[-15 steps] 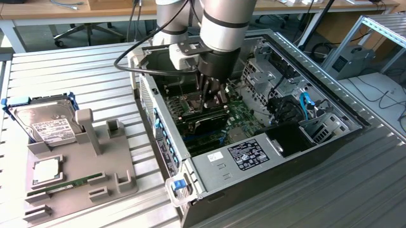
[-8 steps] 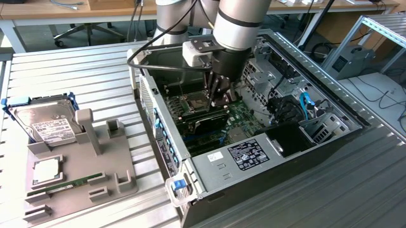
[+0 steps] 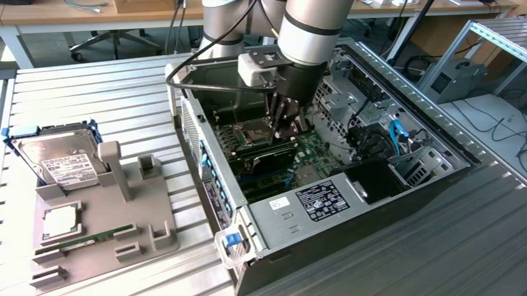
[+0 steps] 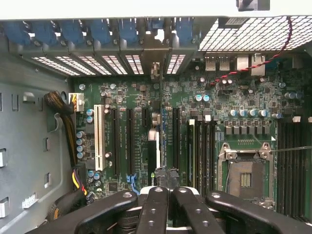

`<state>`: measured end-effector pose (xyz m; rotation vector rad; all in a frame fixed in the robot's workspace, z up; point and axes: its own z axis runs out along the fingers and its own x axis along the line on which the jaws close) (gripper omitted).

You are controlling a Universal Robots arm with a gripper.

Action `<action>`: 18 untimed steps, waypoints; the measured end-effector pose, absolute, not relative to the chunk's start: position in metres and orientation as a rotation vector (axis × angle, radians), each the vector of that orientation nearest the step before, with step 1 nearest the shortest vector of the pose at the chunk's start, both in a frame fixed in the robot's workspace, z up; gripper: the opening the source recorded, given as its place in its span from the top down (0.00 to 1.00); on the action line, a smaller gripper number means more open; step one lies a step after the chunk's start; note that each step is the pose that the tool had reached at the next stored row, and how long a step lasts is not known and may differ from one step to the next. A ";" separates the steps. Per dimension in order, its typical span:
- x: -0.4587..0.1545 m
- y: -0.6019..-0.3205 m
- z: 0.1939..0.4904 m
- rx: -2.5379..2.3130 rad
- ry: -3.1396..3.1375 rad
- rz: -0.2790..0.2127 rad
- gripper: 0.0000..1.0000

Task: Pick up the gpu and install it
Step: 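Insert the gpu into the slot, then press down on the gpu until it lock into place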

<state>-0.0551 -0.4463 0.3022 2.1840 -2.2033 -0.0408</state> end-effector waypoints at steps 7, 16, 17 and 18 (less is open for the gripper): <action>-0.055 -0.446 0.302 2.184 -2.203 -0.041 0.89; -0.068 -0.446 0.300 2.182 -2.202 -0.036 0.89; -0.069 -0.446 0.298 2.181 -2.201 -0.035 0.89; -0.070 -0.446 0.296 2.180 -2.200 -0.032 0.89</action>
